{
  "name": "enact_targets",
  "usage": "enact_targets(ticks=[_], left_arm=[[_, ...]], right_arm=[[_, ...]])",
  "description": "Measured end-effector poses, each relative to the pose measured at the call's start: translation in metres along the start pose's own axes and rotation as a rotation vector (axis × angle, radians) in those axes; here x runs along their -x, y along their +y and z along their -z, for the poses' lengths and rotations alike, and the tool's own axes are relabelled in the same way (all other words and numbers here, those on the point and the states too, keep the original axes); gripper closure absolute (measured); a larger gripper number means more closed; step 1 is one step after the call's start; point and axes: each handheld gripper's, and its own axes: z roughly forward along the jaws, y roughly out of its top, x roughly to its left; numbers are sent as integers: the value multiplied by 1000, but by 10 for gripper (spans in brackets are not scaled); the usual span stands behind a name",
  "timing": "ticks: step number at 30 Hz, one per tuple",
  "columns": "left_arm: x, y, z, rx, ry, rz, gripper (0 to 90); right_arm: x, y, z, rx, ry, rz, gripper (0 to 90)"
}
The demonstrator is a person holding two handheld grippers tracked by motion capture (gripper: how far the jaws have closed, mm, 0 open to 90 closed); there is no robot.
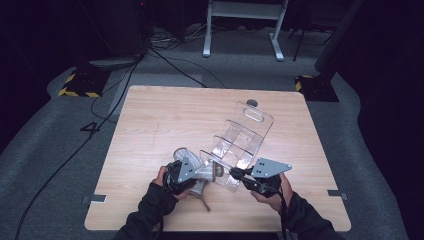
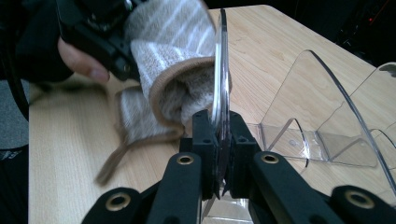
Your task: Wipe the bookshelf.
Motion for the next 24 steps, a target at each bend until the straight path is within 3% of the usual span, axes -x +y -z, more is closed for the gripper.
enact_targets(ticks=[4, 8, 11, 15, 19, 22, 24], left_arm=[[-9, 2, 7, 22, 30, 25, 757], [-18, 3, 13, 64, 65, 94, 758], [-20, 9, 22, 146, 58, 141, 759], [-12, 19, 30, 203, 74, 121, 759], [3, 23, 26, 206, 44, 108, 759], [26, 25, 17, 183, -10, 40, 760], [49, 28, 7, 142, -65, -31, 760]], right_arm=[[-1, 0, -1, -3, -9, 7, 849], [-1, 0, 0, -2, -4, 5, 848], [-1, 0, 0, -1, -4, 3, 848], [-1, 0, -1, -1, -2, 0, 848], [0, 0, -1, 2, -1, -2, 847], [0, 0, -1, 1, 0, 1, 847], [0, 0, -1, 0, -3, 0, 847]])
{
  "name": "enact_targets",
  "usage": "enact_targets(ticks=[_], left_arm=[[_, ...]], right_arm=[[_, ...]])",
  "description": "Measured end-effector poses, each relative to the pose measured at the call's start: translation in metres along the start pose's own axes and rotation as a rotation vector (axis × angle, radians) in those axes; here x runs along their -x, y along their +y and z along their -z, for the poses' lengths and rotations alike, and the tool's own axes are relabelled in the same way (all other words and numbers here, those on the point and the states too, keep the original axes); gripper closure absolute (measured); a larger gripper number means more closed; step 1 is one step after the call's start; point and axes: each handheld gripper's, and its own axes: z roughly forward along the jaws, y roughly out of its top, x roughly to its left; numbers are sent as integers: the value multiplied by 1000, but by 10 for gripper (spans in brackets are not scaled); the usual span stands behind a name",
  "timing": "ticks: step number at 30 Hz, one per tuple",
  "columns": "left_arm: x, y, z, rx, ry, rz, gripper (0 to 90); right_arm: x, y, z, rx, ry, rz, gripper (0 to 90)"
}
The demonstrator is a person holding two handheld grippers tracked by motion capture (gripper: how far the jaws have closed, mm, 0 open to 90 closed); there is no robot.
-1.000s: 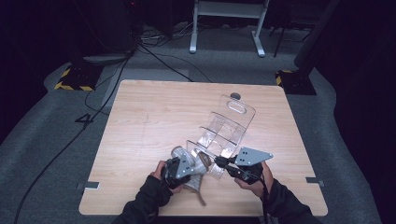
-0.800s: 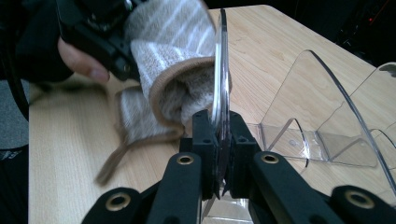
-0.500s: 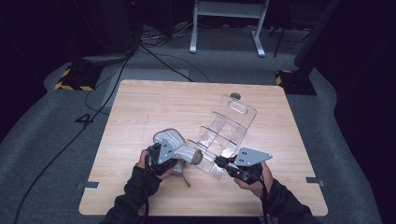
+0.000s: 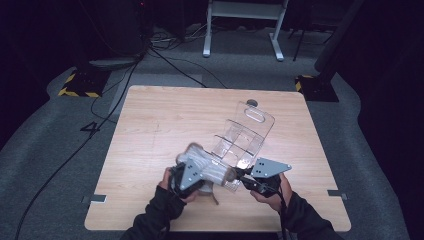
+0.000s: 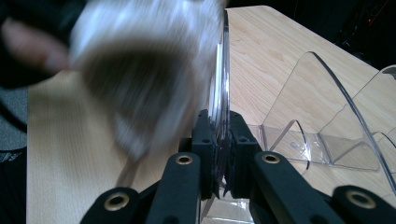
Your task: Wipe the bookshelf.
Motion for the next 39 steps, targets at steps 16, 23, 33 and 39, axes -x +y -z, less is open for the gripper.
enact_targets(ticks=[16, 23, 33, 39], left_arm=[[12, -29, -36, -177, -12, -52, 762], [-27, -40, -23, -196, 87, 52, 761], [-42, -32, -8, -104, 128, 125, 760], [-13, -24, -8, -63, 21, 92, 759]], right_arm=[[-5, 2, -2, -4, -26, -15, 852], [-7, 2, -2, -6, -27, -18, 850], [-10, 4, -2, -14, -38, -23, 835], [-15, 6, -6, -11, -55, -20, 832]])
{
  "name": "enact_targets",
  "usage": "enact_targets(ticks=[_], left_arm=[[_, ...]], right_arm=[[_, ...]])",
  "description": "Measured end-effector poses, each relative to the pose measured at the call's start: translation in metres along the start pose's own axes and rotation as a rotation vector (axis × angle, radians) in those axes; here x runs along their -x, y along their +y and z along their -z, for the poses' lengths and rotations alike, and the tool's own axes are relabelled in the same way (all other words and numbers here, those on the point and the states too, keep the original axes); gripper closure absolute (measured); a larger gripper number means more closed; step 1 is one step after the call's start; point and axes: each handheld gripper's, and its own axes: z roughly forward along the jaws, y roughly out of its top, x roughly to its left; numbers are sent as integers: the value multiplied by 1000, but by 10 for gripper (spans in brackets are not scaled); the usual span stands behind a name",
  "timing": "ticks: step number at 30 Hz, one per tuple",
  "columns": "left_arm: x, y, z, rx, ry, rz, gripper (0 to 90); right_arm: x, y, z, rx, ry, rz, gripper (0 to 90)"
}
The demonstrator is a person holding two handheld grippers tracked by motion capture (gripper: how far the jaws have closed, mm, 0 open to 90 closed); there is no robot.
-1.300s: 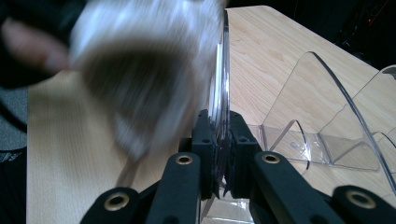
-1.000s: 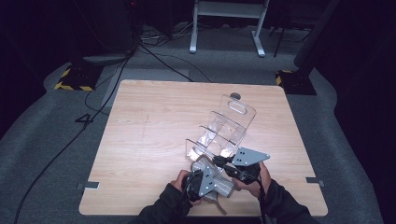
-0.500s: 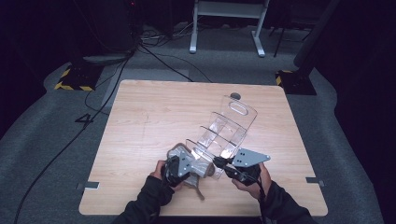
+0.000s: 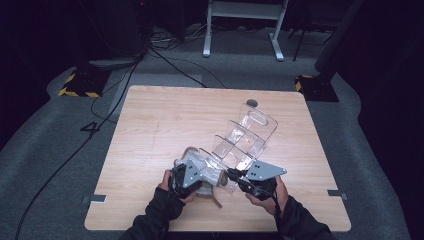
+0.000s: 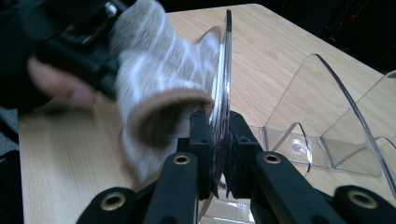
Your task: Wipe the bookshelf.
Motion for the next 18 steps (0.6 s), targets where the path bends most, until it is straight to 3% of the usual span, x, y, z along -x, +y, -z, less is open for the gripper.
enact_targets(ticks=[2, 5, 7, 9, 12, 15, 18], left_arm=[[13, -1, -6, -30, -7, -49, 756], [12, -3, -9, -32, -17, -47, 756], [7, -4, -11, -41, -4, -32, 756], [4, -7, -13, -50, 3, -13, 756], [1, -10, -17, -69, 19, -16, 756], [-4, -14, -21, -84, 31, -12, 756], [-13, -17, -24, -100, 46, 9, 755]], right_arm=[[-4, 2, -3, 1, 5, 5, 820], [-9, 3, -5, -2, -8, 26, 771], [-7, 2, -2, 12, 9, 19, 712], [-6, 0, 6, 28, 21, 24, 677], [-4, -4, 24, 66, 36, 21, 658], [4, -11, 41, 77, 20, 18, 652], [19, -25, 55, 77, -29, -4, 648]])
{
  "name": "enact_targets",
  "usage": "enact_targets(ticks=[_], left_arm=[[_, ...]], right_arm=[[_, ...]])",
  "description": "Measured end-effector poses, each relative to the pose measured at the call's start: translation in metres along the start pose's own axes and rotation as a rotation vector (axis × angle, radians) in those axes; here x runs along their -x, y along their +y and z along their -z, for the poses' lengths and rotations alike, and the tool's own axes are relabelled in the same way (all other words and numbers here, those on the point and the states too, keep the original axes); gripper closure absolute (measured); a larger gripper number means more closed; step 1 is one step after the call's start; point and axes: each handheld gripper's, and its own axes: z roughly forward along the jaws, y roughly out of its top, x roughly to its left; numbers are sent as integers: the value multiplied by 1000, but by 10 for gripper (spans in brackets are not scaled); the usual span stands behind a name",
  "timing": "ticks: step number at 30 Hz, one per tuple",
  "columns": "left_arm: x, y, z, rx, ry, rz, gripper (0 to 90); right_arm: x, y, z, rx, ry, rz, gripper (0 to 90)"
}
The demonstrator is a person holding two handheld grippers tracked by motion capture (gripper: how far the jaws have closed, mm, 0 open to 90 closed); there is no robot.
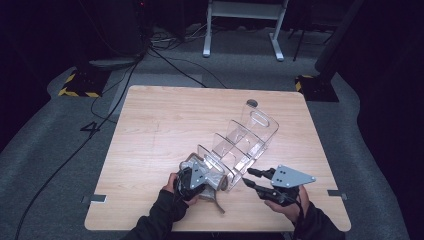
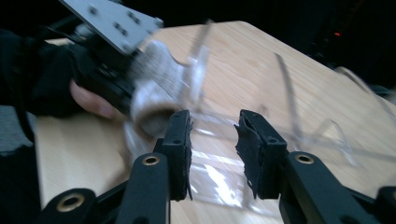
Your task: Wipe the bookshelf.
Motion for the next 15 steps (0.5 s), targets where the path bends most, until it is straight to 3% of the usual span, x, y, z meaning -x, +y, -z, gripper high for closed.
enact_targets(ticks=[4, 7, 11, 15], left_arm=[[-10, -3, 0, -11, 25, 30, 754], [-11, -2, 1, -16, 30, 21, 754], [2, 0, 3, -13, -11, -19, 754], [22, 4, 6, -9, -49, -63, 754]], right_arm=[[24, -24, 7, -24, -83, -8, 634], [42, -38, 6, -60, -144, -27, 635], [61, -51, -4, -91, -172, -76, 628], [69, -58, -15, -125, -178, -99, 623]])
